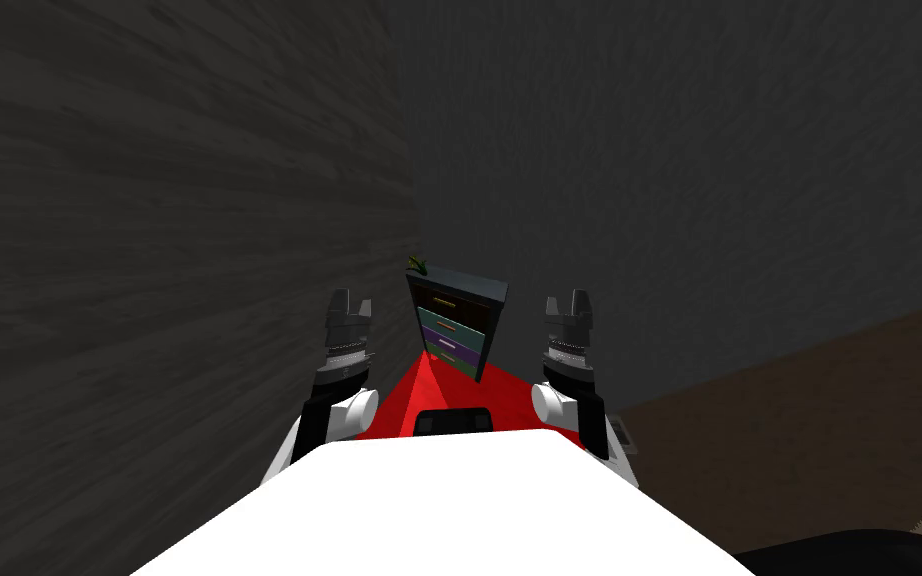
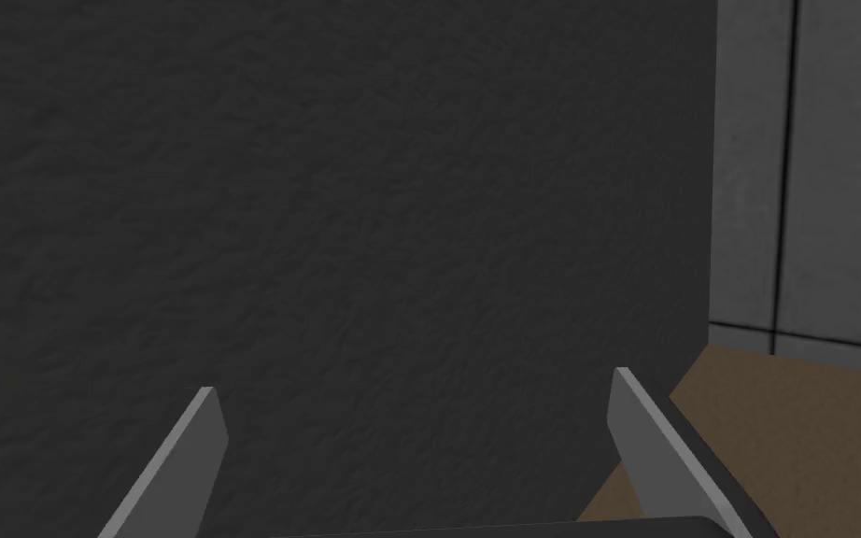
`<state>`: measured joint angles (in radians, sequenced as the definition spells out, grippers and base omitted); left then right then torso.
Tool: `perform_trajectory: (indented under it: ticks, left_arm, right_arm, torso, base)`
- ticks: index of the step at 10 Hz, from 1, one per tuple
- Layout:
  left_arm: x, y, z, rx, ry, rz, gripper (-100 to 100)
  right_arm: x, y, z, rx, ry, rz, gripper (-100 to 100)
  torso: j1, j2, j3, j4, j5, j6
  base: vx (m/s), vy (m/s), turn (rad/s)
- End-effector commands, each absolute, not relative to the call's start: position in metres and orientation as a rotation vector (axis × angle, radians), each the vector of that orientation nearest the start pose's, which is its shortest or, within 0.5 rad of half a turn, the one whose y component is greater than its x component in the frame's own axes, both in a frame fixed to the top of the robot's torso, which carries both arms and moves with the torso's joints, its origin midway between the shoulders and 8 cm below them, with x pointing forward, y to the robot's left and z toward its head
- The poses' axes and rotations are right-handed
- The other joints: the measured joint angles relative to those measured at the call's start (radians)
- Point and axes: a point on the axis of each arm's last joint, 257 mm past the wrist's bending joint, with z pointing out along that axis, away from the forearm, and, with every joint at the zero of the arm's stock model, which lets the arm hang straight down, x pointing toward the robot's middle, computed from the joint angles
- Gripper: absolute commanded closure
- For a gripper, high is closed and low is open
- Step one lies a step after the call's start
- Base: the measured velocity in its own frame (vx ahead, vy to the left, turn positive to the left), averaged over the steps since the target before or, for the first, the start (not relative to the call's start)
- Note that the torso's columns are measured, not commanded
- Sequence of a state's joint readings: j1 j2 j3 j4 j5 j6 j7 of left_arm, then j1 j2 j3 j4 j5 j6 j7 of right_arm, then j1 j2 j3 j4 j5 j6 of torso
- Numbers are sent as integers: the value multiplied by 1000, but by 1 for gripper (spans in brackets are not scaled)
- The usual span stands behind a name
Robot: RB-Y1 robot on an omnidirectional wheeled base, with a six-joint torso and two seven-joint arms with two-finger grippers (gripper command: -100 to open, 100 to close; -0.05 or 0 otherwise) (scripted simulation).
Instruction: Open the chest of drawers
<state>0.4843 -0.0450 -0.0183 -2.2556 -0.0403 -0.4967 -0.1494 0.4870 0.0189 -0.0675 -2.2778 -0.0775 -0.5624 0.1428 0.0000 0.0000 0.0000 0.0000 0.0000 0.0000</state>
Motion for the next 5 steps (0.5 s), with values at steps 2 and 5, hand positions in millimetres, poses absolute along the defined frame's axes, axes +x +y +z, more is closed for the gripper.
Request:
perform_trajectory:
  ticks: [2,5]
  left_arm:
    - [352,272,18,-621,645,-1159,0]
    - [351,272,18,-621,645,-1159,0]
  right_arm:
    - [327,-309,40,603,529,1166,0]
    - [327,-309,40,603,529,1166,0]
  torso:
    - [0,104,-210,105,0,0]
    - [0,322,-644,322,0,0]
  base:
    - [0,0,0]
    - [0,0,0]
